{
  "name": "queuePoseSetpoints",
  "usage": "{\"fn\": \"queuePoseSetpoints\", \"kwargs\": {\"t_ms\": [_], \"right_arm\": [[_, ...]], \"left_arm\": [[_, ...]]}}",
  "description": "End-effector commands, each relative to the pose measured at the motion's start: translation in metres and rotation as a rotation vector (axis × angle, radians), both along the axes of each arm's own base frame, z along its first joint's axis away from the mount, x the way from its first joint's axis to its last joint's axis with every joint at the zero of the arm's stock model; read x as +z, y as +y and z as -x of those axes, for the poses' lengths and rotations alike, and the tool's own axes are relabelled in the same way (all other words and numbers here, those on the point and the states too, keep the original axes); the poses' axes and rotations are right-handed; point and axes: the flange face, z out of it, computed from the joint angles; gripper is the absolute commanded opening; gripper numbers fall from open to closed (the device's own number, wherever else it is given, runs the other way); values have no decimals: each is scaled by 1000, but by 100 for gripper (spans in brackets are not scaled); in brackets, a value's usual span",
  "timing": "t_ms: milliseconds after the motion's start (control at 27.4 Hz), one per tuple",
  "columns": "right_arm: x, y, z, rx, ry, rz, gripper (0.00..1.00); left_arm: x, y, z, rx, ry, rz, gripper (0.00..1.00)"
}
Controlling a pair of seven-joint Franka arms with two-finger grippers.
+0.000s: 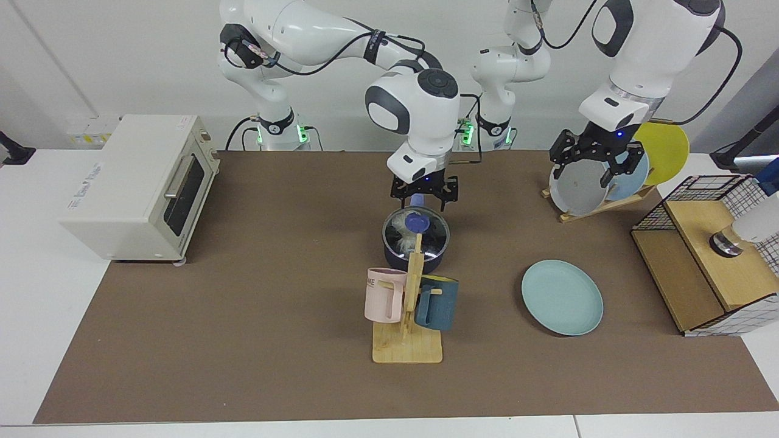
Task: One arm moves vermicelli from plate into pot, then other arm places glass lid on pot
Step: 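Lower the glass lid onto the saucepan with the right gripper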
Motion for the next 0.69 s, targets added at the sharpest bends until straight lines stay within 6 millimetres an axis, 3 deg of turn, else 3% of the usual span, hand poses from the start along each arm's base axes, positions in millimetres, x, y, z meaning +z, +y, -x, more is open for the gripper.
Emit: {"fn": "queuePoseSetpoints", "kwargs": {"t_ms": [0, 182, 292, 657], "right_arm": [[33, -23, -3, 76, -12, 42, 100], [56, -52, -13, 101, -15, 33, 100], [70, -81, -26, 107, -14, 19, 100], [121, -208, -64, 132, -43, -39, 100]], "left_arm": [[-2, -1, 4, 2, 0, 7, 100], [-3, 0, 5, 8, 6, 7, 100], [-3, 1, 5, 9, 9, 5, 100], [-2, 12, 5, 26, 8, -1, 100]]}}
